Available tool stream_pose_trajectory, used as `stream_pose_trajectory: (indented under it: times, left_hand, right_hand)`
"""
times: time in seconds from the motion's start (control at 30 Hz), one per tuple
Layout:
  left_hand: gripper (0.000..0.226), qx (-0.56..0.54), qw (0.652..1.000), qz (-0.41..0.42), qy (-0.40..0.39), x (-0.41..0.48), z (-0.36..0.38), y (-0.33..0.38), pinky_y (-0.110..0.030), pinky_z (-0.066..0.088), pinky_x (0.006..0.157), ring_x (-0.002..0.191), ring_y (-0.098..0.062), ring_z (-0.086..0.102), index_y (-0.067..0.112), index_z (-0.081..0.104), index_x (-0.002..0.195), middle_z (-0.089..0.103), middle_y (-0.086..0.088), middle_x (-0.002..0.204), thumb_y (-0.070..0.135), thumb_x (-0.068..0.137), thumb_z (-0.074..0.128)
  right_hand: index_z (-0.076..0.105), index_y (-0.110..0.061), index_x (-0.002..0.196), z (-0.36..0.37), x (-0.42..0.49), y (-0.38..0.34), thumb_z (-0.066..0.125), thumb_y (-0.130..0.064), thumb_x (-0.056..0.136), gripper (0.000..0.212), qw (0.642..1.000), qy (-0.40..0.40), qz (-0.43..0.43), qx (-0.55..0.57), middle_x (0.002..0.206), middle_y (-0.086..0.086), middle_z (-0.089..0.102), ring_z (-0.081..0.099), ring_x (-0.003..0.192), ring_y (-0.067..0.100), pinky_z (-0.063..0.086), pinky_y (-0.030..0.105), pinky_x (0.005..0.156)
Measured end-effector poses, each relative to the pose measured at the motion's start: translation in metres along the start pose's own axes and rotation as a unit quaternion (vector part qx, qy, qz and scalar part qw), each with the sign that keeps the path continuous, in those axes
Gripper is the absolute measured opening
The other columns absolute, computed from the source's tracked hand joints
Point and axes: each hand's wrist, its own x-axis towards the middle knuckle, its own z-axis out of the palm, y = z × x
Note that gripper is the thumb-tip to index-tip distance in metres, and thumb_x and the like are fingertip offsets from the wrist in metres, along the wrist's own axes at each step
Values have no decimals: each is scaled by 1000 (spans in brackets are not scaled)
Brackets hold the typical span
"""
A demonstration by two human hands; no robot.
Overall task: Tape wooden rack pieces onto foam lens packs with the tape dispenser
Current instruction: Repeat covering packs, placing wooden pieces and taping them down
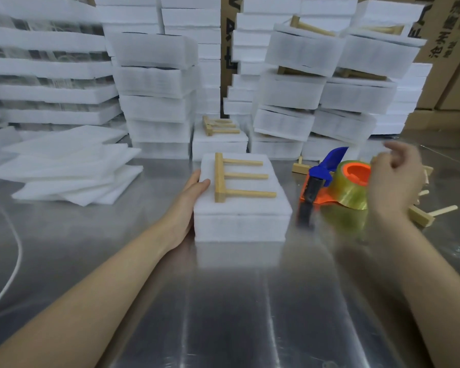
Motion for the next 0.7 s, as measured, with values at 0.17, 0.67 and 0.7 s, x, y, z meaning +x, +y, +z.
stream_pose_trajectory:
  times: [0.17, 0.67, 0.7]
  left_hand:
    - [54, 12, 1000, -5, 20, -1, 2, 2, -36, 29, 116, 132, -10, 45, 32, 29, 150, 41, 13, 148, 31, 98, 45]
    - [41, -34, 996, -18, 85, 7, -7, 7, -28, 44, 94, 93, 3, 61, 28, 58, 129, 43, 6, 147, 45, 94, 47]
    - [35, -39, 992, -6, 119, 8, -9, 9, -28, 42, 97, 92, 7, 56, 29, 61, 123, 42, 8, 146, 43, 94, 48]
  right_hand:
    - [54, -14, 129, -11, 24, 44, 52, -36, 91, 44, 958, -119, 110, -235, 131, 22, 53, 42, 126, 41, 36, 48, 101]
    - [59, -17, 102, -18, 36, 18, 51, -27, 87, 19, 949, -131, 280, 62, 95, 5, 66, 64, 89, 23, 55, 42, 84]
    - [56, -20, 89, -17, 34, 15, 52, -24, 90, 6, 940, -157, 287, 96, 79, 0, 66, 63, 73, 16, 58, 33, 70]
